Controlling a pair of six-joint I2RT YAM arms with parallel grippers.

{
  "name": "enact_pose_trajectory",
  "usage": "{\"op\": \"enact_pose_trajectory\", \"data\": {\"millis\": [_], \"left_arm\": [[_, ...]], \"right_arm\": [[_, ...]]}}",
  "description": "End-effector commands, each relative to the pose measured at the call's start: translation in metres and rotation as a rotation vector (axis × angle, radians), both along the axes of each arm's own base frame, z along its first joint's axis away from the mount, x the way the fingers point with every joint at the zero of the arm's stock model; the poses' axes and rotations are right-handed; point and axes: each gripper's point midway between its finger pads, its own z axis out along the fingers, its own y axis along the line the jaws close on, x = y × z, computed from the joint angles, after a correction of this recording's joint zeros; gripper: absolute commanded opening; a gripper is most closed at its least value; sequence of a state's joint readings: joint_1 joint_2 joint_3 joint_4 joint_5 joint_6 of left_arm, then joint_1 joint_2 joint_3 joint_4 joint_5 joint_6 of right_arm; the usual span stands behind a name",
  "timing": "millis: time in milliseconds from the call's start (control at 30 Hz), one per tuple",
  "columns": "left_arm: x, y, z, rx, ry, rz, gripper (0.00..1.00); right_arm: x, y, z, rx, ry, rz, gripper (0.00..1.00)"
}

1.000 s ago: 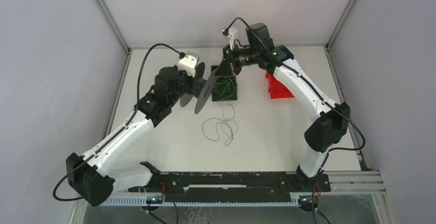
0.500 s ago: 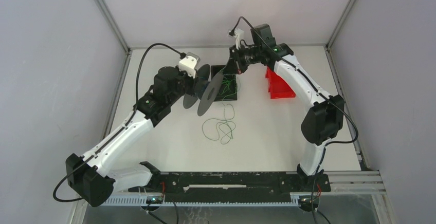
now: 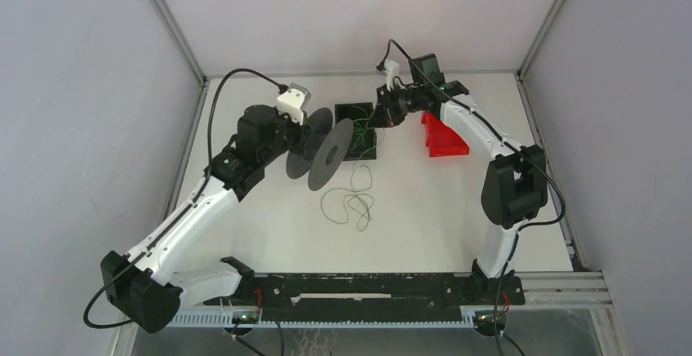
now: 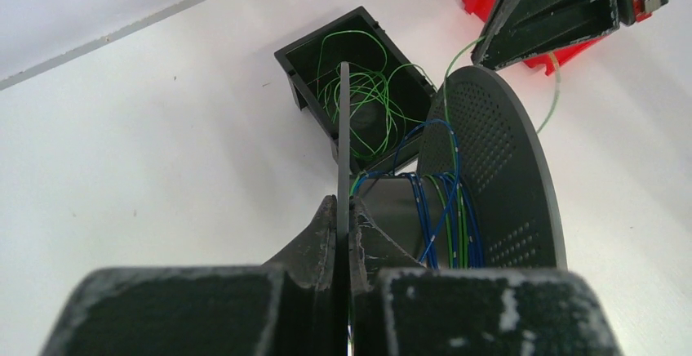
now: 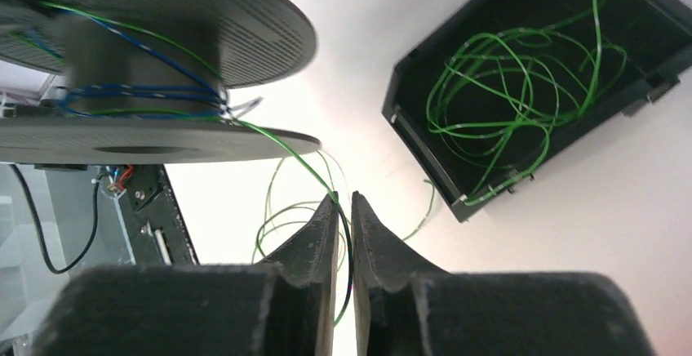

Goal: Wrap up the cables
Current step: Wrap the cable around the cable reel.

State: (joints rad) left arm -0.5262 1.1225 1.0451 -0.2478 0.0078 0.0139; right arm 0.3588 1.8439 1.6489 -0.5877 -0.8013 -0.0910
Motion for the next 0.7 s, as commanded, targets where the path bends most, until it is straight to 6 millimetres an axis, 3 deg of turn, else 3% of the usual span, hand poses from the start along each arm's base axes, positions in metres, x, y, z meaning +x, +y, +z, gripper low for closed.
{"op": "enact_pose_trajectory", "data": {"millis": [0, 300, 667], "left_arm": [[0.0, 0.006, 0.084, -0.14, -0.154, 0.038, 0.0], [-0.001, 0.012, 0.097, -0.197, -0.136, 0.081, 0.0], [0.0, 0.012, 0.107, -0.293, -0.097, 0.117, 0.0]], "right_arm": [[0.01, -0.01, 0.001, -0.004, -0.071, -0.027, 0.18], [0.007, -0.006, -0.02, 0.014, -0.01, -0.046, 0.21], [-0.006, 0.022, -0.035, 0.065, 0.07, -0.064, 0.29]]}}
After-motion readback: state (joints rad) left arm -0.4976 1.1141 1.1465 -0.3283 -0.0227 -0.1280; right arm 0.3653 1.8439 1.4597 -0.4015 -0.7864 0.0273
